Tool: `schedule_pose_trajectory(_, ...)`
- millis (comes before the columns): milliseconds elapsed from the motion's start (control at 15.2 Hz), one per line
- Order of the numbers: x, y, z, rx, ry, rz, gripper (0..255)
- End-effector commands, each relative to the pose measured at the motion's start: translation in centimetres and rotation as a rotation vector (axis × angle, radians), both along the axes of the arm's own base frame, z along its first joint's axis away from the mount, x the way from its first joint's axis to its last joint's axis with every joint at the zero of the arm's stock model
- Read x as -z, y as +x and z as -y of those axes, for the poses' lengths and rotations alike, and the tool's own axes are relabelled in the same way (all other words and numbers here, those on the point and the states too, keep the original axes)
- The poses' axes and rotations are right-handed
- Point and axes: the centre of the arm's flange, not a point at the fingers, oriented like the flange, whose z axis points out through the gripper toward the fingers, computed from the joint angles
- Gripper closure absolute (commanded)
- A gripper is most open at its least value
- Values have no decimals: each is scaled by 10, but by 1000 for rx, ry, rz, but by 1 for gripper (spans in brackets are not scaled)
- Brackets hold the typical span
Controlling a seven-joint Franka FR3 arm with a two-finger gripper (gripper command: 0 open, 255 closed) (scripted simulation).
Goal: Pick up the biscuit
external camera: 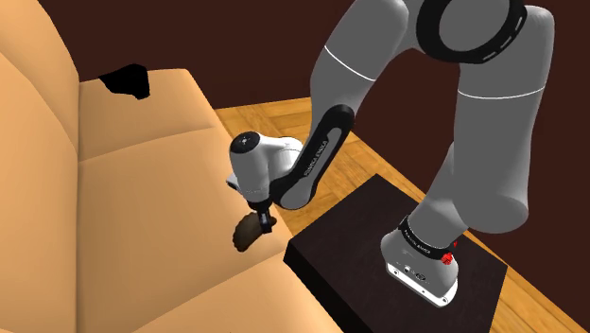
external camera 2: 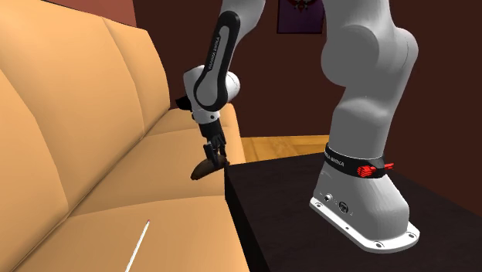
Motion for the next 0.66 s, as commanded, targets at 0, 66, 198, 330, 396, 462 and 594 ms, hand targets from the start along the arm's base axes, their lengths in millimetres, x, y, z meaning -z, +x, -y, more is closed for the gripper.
schedule_pose_trajectory(0,-10,0,0,0,0,0,255)
schedule_pose_trajectory(66,-15,0,0,0,0,0,255)
schedule_pose_trajectory(198,-26,0,0,0,0,0,255)
schedule_pose_trajectory(330,-36,0,0,0,0,0,255)
schedule_pose_trajectory(396,-42,0,0,0,0,0,255)
schedule_pose_trajectory(462,-47,0,0,0,0,0,255)
schedule_pose_trajectory(594,-48,0,0,0,0,0,255)
